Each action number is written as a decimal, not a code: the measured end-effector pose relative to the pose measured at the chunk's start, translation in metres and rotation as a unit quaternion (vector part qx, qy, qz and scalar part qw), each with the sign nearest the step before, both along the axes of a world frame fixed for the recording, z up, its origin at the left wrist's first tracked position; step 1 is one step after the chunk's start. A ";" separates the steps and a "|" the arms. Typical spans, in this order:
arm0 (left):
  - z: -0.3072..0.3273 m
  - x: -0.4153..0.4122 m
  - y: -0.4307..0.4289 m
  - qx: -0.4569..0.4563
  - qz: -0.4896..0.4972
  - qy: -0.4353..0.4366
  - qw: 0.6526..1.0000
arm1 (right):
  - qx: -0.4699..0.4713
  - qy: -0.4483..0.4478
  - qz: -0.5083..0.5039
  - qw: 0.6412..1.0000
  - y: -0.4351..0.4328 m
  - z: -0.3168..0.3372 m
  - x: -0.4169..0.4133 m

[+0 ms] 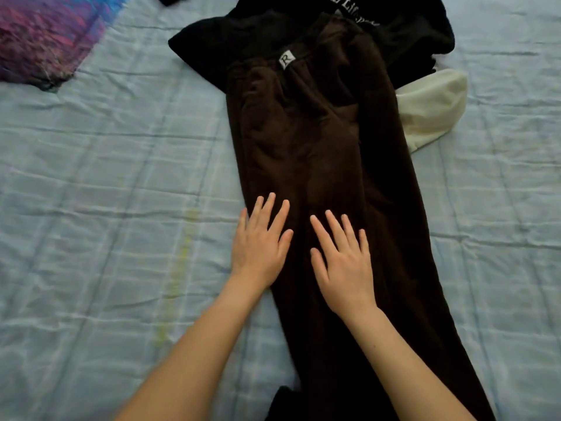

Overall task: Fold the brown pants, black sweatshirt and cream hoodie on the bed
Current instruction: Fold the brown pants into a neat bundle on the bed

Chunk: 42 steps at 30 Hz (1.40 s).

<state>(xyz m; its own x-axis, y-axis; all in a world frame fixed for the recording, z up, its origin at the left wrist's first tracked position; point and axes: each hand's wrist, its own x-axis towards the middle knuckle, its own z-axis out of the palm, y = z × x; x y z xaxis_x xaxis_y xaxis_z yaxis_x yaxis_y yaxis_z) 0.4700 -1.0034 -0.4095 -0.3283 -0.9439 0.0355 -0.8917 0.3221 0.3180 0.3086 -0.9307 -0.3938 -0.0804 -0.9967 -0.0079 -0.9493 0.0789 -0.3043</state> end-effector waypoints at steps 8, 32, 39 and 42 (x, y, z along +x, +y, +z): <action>-0.005 0.025 -0.023 0.019 -0.077 0.094 0.992 | -0.009 -0.011 -0.076 0.997 -0.011 0.010 0.021; 0.058 0.146 -0.194 0.222 0.119 0.455 0.854 | 0.056 -0.321 -0.017 0.945 -0.108 0.037 0.172; 0.030 0.149 -0.206 0.217 0.117 0.349 0.904 | 0.101 -0.260 -0.007 0.960 -0.123 0.027 0.175; 0.037 0.143 -0.239 0.209 0.126 0.382 0.891 | 0.024 -0.253 -0.038 0.966 -0.155 0.038 0.153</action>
<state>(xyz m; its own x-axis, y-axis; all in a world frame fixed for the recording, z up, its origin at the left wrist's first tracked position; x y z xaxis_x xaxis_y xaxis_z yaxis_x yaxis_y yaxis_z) 0.6132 -1.2419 -0.3723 -0.1356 -0.9673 -0.2144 -0.3898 -0.1469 0.9091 0.4621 -1.0853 -0.3560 -0.1264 -0.9858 -0.1105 -0.6709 0.1670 -0.7225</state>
